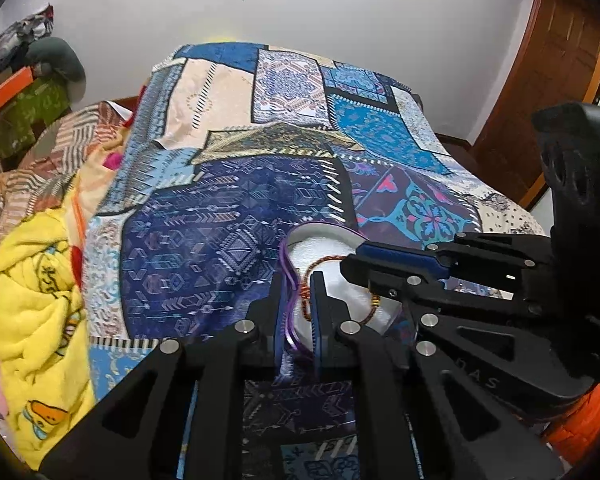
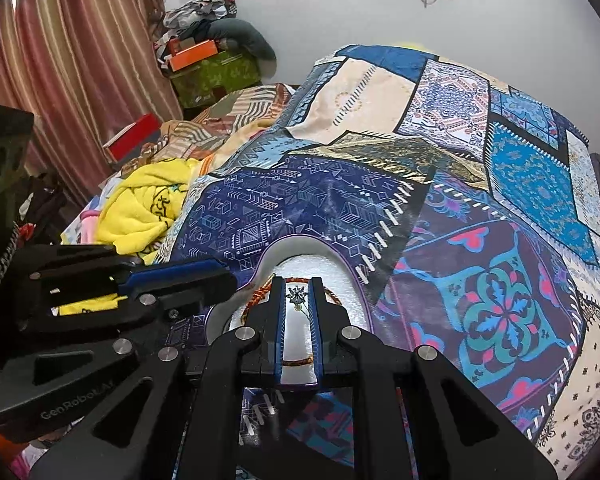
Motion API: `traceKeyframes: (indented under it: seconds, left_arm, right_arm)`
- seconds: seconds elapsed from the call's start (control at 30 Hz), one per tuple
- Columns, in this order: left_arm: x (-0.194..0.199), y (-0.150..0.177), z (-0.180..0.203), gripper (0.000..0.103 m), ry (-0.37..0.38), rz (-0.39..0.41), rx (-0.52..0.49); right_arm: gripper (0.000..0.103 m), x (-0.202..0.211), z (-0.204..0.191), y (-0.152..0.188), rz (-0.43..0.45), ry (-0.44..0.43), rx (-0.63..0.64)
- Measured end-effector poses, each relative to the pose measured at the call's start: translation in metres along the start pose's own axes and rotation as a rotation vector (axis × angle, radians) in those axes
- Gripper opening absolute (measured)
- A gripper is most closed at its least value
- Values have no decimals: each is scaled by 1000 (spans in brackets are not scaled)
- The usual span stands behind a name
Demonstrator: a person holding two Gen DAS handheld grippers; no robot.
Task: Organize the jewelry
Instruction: 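Carry both items into the purple heart tin and open both tools, then lift both tools from the tin toward the rings on the quilt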
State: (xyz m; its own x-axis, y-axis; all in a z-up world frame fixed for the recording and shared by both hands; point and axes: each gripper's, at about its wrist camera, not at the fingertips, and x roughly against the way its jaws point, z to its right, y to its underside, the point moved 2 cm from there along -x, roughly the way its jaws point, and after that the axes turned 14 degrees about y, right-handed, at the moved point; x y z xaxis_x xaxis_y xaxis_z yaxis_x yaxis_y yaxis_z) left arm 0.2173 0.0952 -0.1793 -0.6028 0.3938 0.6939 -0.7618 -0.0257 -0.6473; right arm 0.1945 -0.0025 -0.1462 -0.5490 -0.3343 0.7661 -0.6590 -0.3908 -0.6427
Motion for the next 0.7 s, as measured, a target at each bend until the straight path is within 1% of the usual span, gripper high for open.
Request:
traceKeyframes:
  seconds: [0.07, 0.13, 0.2, 0.23, 0.27, 0.37, 0.53, 0.7]
  left_arm:
    - [3, 0, 1, 21, -18, 5, -11]
    - [8, 0, 3, 27, -38, 15, -21]
    - [13, -1, 4, 31, -49, 27, -29]
    - [16, -1, 5, 35, -48, 33, -30]
    - [19, -1, 6, 37, -50, 38, -30]
    - [27, -2, 12, 37, -63, 50, -40]
    - [40, -2, 25, 37, -62, 62, -52]
    - [50, 0, 40, 40, -58, 68, -63]
  right_arm:
    - [10, 0, -2, 0, -11, -3, 8]
    - [16, 1, -3, 0, -10, 12, 17]
    - [24, 4, -1, 0, -6, 39, 14]
    - [26, 8, 3, 1, -2, 46, -1]
    - [28, 11, 6, 1, 1, 45, -14]
    - [28, 25, 18, 2, 16, 57, -52]
    - [28, 53, 37, 5, 49, 116, -81]
    - [28, 84, 50, 12, 88, 169, -104]
